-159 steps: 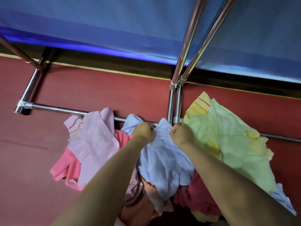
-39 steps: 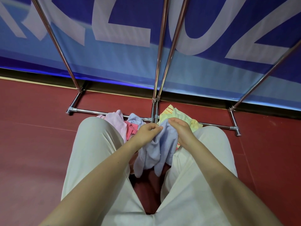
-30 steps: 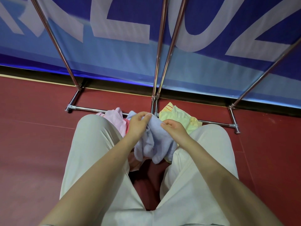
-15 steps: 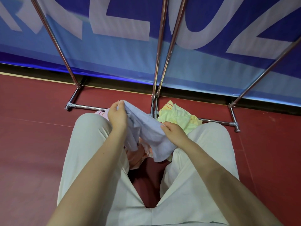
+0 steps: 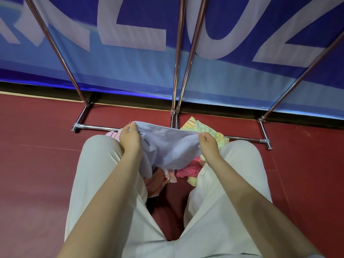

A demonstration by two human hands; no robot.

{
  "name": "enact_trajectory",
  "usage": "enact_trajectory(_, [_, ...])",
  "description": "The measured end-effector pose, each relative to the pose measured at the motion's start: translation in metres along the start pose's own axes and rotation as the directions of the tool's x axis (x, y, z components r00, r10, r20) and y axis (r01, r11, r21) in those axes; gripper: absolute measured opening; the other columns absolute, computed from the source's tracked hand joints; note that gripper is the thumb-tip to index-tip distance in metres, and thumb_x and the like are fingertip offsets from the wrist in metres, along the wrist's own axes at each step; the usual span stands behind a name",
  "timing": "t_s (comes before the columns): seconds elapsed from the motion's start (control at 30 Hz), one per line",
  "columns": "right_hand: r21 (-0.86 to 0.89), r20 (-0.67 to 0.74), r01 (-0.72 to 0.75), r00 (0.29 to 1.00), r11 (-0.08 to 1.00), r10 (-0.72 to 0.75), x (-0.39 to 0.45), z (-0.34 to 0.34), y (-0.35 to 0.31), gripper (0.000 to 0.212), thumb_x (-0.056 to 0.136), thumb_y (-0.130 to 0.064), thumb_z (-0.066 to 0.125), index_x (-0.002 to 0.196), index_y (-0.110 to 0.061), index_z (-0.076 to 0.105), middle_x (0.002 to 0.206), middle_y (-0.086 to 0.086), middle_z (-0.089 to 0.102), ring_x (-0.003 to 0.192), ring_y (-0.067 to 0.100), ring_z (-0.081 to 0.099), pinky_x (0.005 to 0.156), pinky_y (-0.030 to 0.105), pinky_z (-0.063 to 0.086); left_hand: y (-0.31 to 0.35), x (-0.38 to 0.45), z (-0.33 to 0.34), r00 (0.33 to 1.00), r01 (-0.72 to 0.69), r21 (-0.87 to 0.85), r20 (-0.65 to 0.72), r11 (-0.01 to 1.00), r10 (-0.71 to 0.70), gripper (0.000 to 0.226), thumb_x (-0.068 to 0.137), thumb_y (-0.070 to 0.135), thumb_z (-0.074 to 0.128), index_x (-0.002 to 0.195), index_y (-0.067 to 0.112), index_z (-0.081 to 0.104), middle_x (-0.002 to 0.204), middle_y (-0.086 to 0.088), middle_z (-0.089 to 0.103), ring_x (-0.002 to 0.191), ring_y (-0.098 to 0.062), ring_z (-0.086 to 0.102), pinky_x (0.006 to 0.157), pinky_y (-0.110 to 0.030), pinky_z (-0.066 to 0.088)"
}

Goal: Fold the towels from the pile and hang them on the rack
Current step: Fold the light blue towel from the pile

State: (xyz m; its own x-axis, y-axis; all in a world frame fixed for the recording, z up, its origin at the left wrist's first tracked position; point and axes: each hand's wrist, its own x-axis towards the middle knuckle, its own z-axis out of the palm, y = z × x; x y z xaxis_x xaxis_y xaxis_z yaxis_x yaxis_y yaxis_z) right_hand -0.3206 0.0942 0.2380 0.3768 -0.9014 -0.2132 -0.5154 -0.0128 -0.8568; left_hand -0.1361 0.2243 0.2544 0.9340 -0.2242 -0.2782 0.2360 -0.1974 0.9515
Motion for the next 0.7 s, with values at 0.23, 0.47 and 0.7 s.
enact_trajectory(0.23, [0.166, -0.057, -0.104, 0.992, 0.981, 0.115, 0.003, -0.005, 0.002, 0.024, 0.098, -0.015, 0.042, 0.101, 0.000, 0.060, 0.090, 0.006, 0.057, 0.086, 0.020, 0.050, 0.074, 0.028, 0.041, 0.005, -0.011, 0.008, 0.983, 0.124, 0.062, 0.129, 0.990, -0.132, 0.023, 0.097, 0.018, 0.044, 0.102, 0.007, 0.063, 0.087, -0.006, 0.058, 0.064, -0.012, 0.050, 0.054, -0.011, 0.042])
enact_trajectory(0.47, [0.152, 0.148, 0.135, 0.976, 0.979, -0.157, -0.017, 0.006, -0.005, 0.019, 0.096, -0.015, 0.055, 0.112, -0.009, 0.062, 0.107, -0.006, 0.061, 0.098, 0.002, 0.054, 0.076, -0.003, 0.036, -0.009, -0.039, 0.022, 0.823, -0.320, 0.187, 0.540, 0.929, 0.175, 0.018, 0.099, 0.017, 0.050, 0.084, 0.013, 0.060, 0.066, 0.005, 0.053, 0.054, 0.002, 0.048, 0.057, -0.013, 0.040])
enact_trajectory(0.7, [0.077, 0.354, 0.172, 0.916, 0.982, -0.188, -0.024, 0.012, -0.004, 0.009, 0.094, -0.019, 0.057, 0.099, -0.023, 0.063, 0.096, -0.010, 0.064, 0.091, -0.002, 0.058, 0.077, 0.007, 0.041, -0.010, -0.049, 0.022, 0.701, -0.421, 0.135, 0.676, 0.897, 0.227, 0.017, 0.098, 0.012, 0.051, 0.085, 0.016, 0.063, 0.080, 0.008, 0.062, 0.066, 0.011, 0.053, 0.065, -0.007, 0.042])
